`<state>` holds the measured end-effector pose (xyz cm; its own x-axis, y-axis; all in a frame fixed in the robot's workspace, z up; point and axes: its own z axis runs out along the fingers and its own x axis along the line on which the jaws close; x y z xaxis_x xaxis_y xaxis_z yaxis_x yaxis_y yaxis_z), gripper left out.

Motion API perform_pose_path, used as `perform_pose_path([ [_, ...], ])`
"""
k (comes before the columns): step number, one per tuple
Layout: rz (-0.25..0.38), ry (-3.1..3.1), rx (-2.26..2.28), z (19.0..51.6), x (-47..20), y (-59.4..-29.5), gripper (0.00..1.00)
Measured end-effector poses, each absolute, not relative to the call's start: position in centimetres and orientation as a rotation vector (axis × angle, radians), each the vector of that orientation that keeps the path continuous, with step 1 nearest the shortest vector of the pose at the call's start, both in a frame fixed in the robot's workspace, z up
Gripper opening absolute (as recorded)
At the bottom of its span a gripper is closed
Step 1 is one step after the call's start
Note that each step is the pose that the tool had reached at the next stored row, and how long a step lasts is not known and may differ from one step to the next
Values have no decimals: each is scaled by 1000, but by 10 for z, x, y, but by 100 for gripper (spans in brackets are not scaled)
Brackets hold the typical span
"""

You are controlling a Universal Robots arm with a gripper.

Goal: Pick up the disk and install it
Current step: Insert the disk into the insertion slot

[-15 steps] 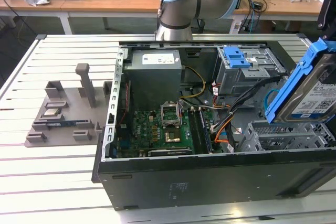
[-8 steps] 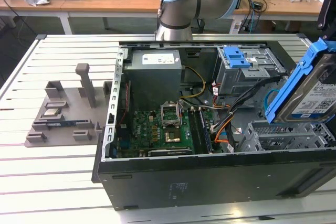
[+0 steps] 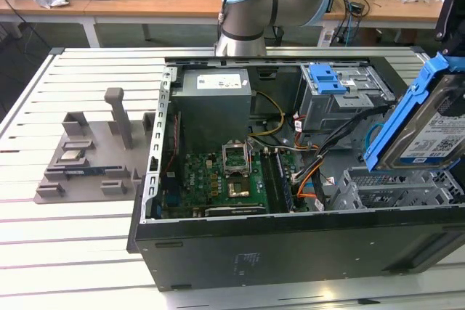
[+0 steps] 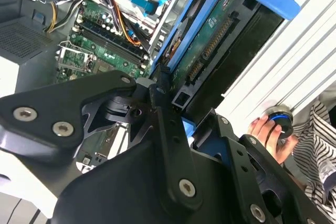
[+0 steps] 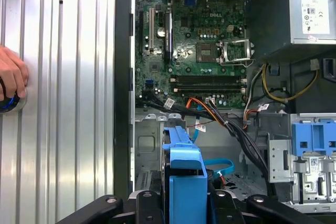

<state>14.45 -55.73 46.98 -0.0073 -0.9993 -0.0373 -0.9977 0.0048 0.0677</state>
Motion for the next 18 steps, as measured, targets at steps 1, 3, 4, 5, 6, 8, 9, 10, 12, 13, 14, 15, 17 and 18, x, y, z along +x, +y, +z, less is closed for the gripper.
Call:
perform_pose_path([
  [1, -116, -2212, 2198, 470, 143, -557, 37],
  [3, -116, -2212, 2198, 469, 140, -557, 37],
  [4, -116, -2212, 2198, 469, 139, -557, 37],
  [5, -116, -2212, 2198, 469, 138, -557, 37],
  [6, -116, -2212, 2198, 469, 137, -557, 37],
  [8, -116, -2212, 2198, 469, 135, -557, 37],
  [9, -116, -2212, 2198, 468, 134, -557, 37],
  [10, -116, -2212, 2198, 468, 134, -557, 37],
  [12, -116, -2211, 2198, 466, 134, -557, 37],
  [13, -116, -2212, 2198, 465, 134, -557, 37],
  [14, -116, -2212, 2198, 464, 134, -557, 37],
  [15, -116, -2211, 2198, 461, 133, -557, 37],
  [17, -117, -2212, 2198, 456, 134, -557, 37],
  [18, -118, -2214, 2197, 455, 135, -557, 37],
])
